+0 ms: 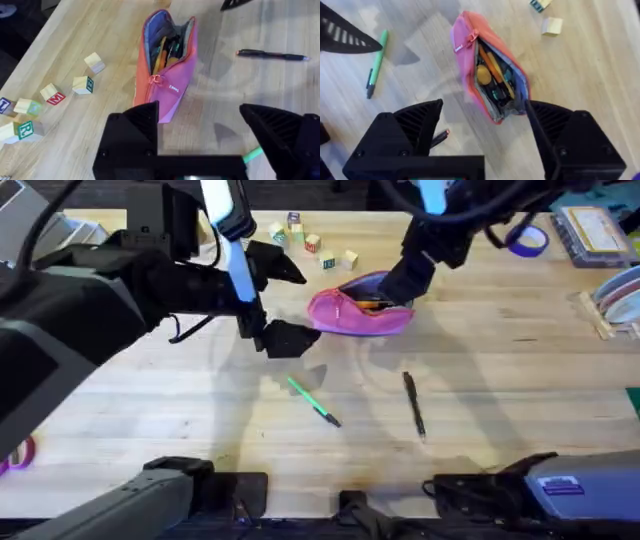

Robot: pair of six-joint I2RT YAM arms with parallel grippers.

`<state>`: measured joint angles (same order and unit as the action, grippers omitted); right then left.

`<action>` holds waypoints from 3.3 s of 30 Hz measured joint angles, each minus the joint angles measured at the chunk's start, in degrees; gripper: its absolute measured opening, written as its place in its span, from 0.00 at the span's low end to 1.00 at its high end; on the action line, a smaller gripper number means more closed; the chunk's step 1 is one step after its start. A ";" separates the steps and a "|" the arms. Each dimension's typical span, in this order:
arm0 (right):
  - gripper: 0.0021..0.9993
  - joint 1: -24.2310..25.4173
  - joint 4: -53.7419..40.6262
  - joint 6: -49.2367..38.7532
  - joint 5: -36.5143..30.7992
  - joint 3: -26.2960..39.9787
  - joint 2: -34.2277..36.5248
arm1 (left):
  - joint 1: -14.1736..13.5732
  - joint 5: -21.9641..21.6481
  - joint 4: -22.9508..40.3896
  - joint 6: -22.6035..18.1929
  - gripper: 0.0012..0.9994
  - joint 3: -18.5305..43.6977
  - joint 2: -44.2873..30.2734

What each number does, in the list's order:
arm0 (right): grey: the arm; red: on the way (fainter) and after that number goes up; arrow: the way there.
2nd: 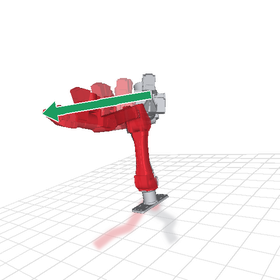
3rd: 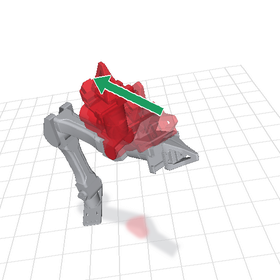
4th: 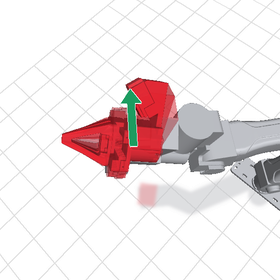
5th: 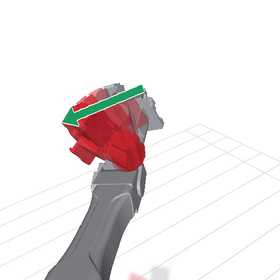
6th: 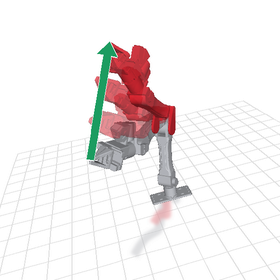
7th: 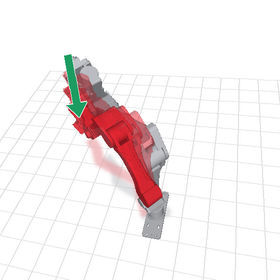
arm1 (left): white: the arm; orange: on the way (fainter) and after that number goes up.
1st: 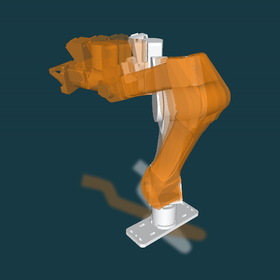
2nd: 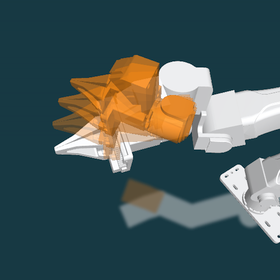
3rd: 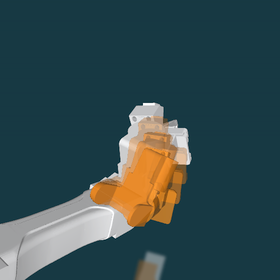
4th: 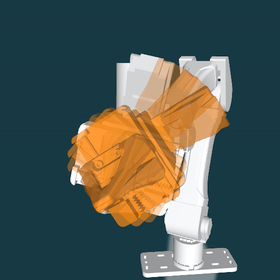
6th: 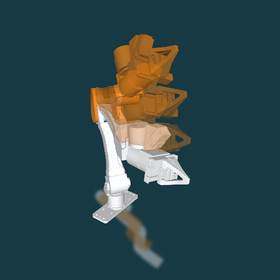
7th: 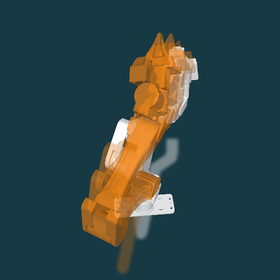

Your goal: Unzip the bag, pick up the pens from the table one at a time and place them inside, then zip the bag closed.

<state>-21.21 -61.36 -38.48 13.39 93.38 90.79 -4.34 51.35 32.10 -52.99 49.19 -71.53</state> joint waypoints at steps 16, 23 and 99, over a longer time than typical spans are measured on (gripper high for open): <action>1.00 0.00 3.09 6.65 -0.02 -5.43 -15.47 | 0.00 0.00 -0.13 0.00 0.99 0.00 0.00; 1.00 0.00 7.73 10.64 -0.28 -15.92 -25.14 | 0.00 0.00 -0.15 0.00 0.99 0.00 0.00; 1.00 -8.13 5.89 57.17 -14.61 -47.85 -39.72 | 0.00 -13.70 21.97 0.04 0.99 0.00 26.58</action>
<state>-29.34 -55.47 18.69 -1.23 45.53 51.07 -4.34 37.65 54.06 -52.95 49.19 -44.95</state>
